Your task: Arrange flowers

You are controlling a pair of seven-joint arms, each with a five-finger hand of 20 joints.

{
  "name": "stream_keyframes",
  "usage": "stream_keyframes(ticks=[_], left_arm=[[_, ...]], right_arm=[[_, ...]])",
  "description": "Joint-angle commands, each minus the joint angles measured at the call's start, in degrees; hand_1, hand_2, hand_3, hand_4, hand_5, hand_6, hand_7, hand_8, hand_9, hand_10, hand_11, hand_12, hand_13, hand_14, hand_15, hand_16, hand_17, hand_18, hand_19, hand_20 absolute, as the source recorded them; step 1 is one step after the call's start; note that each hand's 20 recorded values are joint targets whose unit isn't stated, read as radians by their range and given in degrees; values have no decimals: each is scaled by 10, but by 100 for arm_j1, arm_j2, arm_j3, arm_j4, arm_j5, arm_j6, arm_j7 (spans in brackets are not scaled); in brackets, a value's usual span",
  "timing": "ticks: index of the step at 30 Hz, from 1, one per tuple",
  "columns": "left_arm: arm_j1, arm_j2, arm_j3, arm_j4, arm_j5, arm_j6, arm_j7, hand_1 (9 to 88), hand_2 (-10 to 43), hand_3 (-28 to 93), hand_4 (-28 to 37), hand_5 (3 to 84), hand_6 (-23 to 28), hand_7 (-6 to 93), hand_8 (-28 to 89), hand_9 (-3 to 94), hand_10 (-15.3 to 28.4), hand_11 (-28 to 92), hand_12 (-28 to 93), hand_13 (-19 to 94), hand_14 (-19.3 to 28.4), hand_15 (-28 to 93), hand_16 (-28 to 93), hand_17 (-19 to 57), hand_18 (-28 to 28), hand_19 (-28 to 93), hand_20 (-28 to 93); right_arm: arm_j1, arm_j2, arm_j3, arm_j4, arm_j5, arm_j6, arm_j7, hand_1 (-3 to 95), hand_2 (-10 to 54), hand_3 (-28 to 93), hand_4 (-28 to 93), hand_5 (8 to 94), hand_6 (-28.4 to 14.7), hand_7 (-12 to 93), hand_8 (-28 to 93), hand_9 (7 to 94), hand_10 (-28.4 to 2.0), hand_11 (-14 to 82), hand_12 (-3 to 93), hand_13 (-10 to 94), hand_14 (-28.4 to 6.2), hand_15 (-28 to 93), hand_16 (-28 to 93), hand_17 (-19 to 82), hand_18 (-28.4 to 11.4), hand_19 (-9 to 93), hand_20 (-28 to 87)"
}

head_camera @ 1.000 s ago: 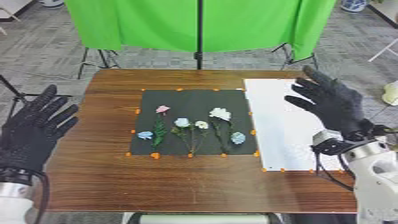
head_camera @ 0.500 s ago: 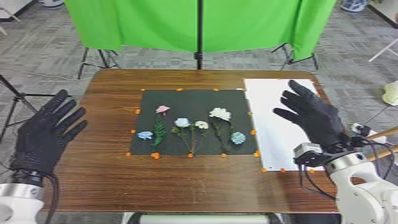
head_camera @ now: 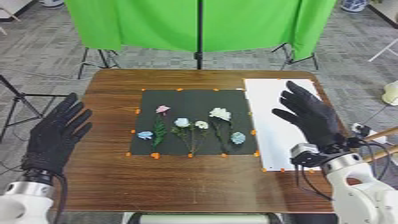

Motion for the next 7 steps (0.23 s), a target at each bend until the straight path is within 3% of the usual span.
stream_keyframes(ticks=[1,4,7], left_arm=[[-249,-64,154,152,171,-186,-210,276,3,686,-247,305,22,151,-97,221,97,167,98,165,106,253,7,-136,174,387,59],[-351,-50,166,170,270,-252,-252,275,5,686,-248,306,22,151,-97,222,97,168,97,167,107,258,6,-134,174,390,61],[-300,-171,200,156,268,-206,-277,274,7,687,-248,308,24,151,-96,223,98,169,96,169,108,263,5,-133,175,393,62]], right_arm=[[-83,-7,-38,-51,-116,61,-154,129,-32,818,-262,258,-40,133,-95,256,-106,30,207,190,-98,-56,401,-31,-194,354,151],[-66,12,-83,-64,-15,109,-151,128,-32,820,-262,260,-41,134,-96,257,-106,33,206,193,-98,-55,402,-28,-194,357,152],[-77,-17,-95,-43,-35,61,-83,128,-31,820,-262,260,-41,135,-97,256,-106,34,203,193,-97,-55,403,-27,-194,357,152]])
